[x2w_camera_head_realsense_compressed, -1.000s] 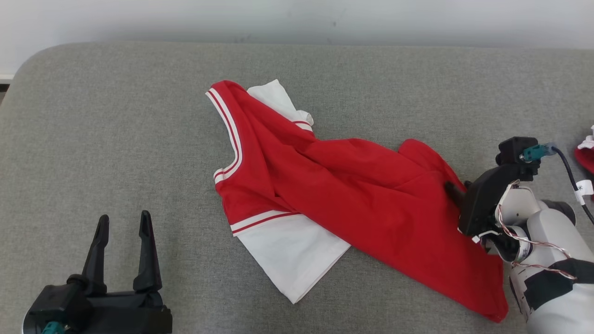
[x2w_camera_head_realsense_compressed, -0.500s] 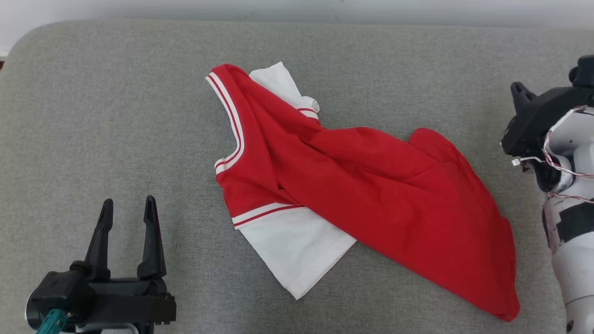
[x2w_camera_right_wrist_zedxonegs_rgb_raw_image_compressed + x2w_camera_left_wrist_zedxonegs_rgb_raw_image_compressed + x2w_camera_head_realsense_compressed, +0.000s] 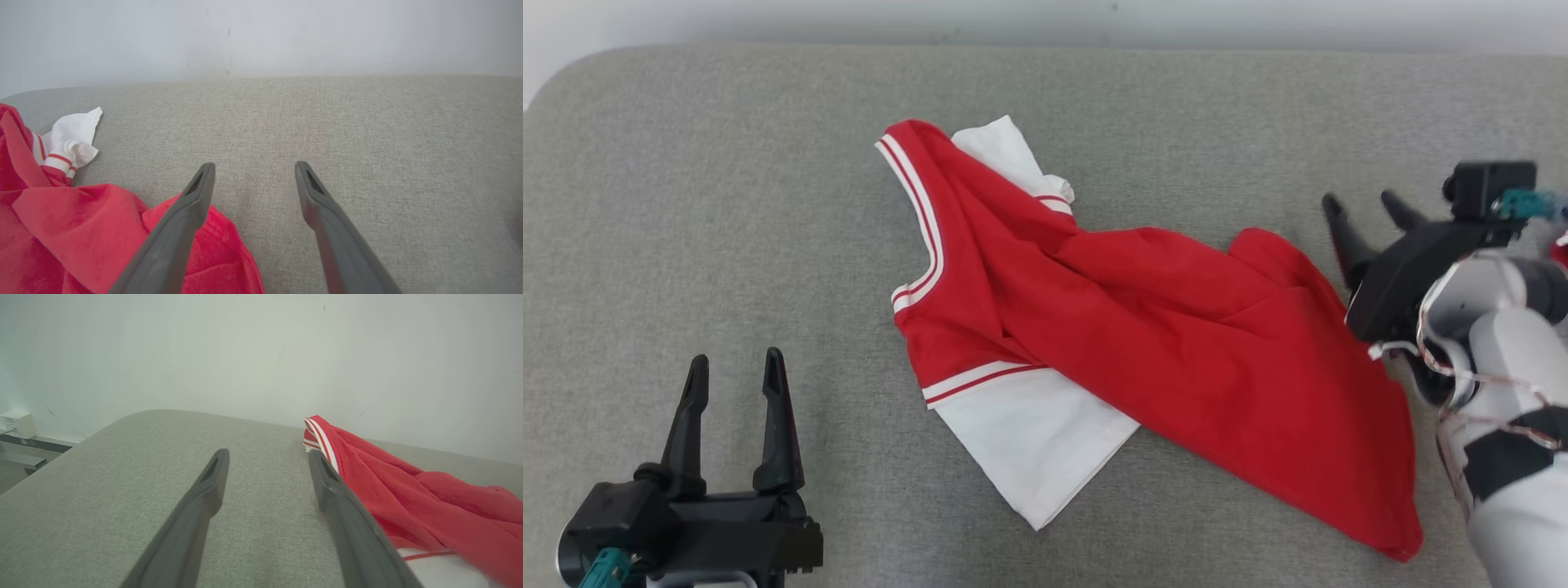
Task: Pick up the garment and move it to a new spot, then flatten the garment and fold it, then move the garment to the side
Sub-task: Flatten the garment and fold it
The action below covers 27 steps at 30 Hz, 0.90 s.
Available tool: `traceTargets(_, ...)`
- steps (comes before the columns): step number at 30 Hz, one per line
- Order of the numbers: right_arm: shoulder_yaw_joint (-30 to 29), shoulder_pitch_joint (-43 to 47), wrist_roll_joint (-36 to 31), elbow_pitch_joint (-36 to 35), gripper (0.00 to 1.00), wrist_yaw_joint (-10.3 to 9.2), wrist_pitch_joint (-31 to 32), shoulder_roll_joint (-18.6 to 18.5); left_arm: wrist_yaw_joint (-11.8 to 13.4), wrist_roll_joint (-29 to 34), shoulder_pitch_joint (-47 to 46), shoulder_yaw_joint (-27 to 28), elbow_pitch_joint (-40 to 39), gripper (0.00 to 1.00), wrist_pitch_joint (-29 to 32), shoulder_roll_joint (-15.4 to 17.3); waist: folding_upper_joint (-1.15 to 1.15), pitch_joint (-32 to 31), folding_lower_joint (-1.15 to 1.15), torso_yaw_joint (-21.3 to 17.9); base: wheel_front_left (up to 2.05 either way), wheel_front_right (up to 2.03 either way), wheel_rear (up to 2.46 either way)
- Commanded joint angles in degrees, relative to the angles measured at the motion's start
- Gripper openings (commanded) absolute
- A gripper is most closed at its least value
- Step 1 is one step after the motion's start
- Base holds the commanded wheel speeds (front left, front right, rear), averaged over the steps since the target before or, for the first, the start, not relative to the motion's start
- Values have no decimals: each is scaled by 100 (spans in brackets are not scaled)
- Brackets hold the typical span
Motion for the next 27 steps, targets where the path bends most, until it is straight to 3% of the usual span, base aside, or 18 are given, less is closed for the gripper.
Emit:
traceTargets(1, 54, 159, 115, -85, 100, -14, 41, -53, -2, 71, 38, 19, 12, 100, -2, -1, -1, -76, 0, -74, 0, 0, 0)
traceTargets(10, 486, 980, 417, -675, 100, -14, 1006, -428, -37, 82, 108, 11, 43, 100, -3, -1, -1, -149, 0, -125, 0, 0, 0)
traceTargets(19, 673, 898, 320, -345, 100, -14, 1428, -469, -75, 72, 24, -18, 61, 100, -3, -1, -1, 14, 0, 88, 0, 0, 0)
traceTargets(20, 728, 883, 285, -290, 67, -14, 1433, -480, -80, 65, 17, -33, 64, 100, -3, -1, -1, 29, 0, 116, 0, 0, 0)
traceTargets(21, 769, 848, 251, -249, 7, -14, 1374, -478, -82, 59, 11, -34, 64, 100, -3, -1, -1, 38, 0, 134, 0, 0, 0)
traceTargets(22, 761, 813, 214, -195, 0, -14, 1309, -483, -84, 53, 5, -43, 69, 100, -3, -1, -1, 43, 0, 158, 0, 0, 0)
traceTargets(27, 520, 554, 23, 23, 0, -14, 910, -430, -81, 45, 28, -10, 48, 100, -3, -1, -1, 46, 0, 209, 0, 0, 0)
